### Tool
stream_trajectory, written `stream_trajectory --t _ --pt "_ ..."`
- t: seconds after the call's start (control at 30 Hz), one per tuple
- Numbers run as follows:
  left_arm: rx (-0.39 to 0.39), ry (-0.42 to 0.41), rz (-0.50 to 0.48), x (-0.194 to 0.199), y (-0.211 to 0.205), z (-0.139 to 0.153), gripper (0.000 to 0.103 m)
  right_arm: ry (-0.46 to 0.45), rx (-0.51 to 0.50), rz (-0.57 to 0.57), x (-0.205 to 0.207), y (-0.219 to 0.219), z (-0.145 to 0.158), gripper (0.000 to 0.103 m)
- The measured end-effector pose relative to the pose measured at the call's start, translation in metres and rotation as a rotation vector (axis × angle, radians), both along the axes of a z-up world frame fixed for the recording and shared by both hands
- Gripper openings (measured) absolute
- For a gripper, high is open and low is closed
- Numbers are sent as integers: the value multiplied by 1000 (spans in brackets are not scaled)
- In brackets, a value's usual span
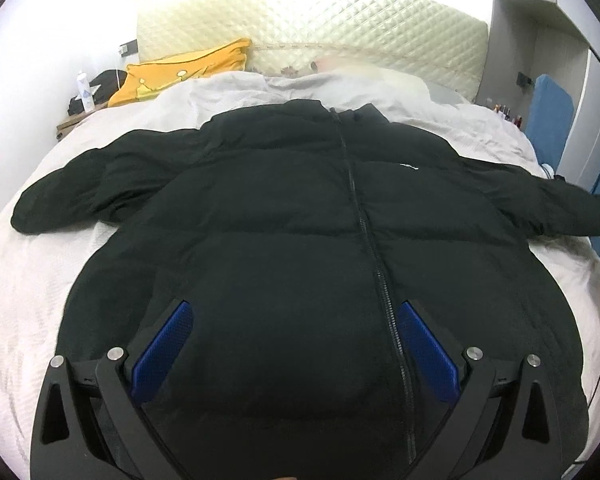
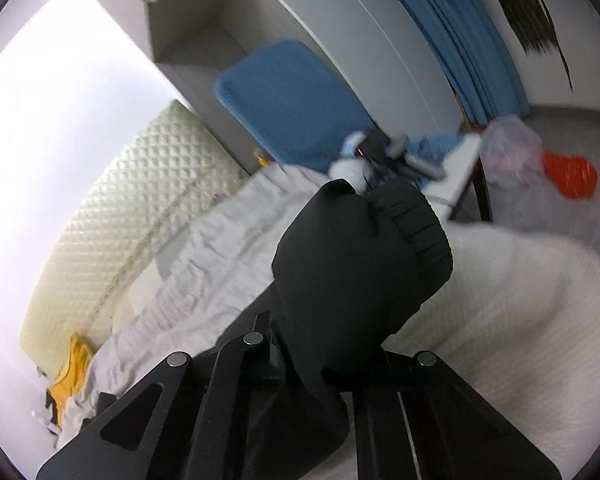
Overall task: Fold large clothes
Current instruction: 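Lift the sleeve with the right tool and carry it across the jacket body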
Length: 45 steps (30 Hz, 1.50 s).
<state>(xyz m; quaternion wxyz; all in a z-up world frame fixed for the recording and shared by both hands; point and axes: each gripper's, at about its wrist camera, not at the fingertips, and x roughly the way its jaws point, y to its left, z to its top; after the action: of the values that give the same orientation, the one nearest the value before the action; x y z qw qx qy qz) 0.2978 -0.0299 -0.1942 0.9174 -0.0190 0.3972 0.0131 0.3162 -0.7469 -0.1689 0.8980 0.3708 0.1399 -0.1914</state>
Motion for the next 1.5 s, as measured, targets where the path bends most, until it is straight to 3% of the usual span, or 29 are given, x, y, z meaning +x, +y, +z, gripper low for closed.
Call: stream_trajectory --t 0.33,0.6,0.77,0.93,1.13,1.3,1.5 --pt "-12 -8 -12 -23 12 16 103 -63 -180 98 -16 77 144 6" --pt "-3 -78 -35 -50 21 39 103 -87 -400 276 3 201 244 7" --pt "-10 -90 -45 -59 29 47 103 -105 -484 390 23 284 273 8" --pt "-19 -91 -44 -62 42 49 103 -121 -525 522 43 370 276 10" --pt "-23 -90 -29 -60 60 48 103 -101 -561 702 75 474 252 10" --pt "-52 -78 -2 -55 78 44 103 -62 -580 839 103 557 210 11" --pt "-94 -60 46 -49 103 35 103 17 -571 972 134 626 137 12"
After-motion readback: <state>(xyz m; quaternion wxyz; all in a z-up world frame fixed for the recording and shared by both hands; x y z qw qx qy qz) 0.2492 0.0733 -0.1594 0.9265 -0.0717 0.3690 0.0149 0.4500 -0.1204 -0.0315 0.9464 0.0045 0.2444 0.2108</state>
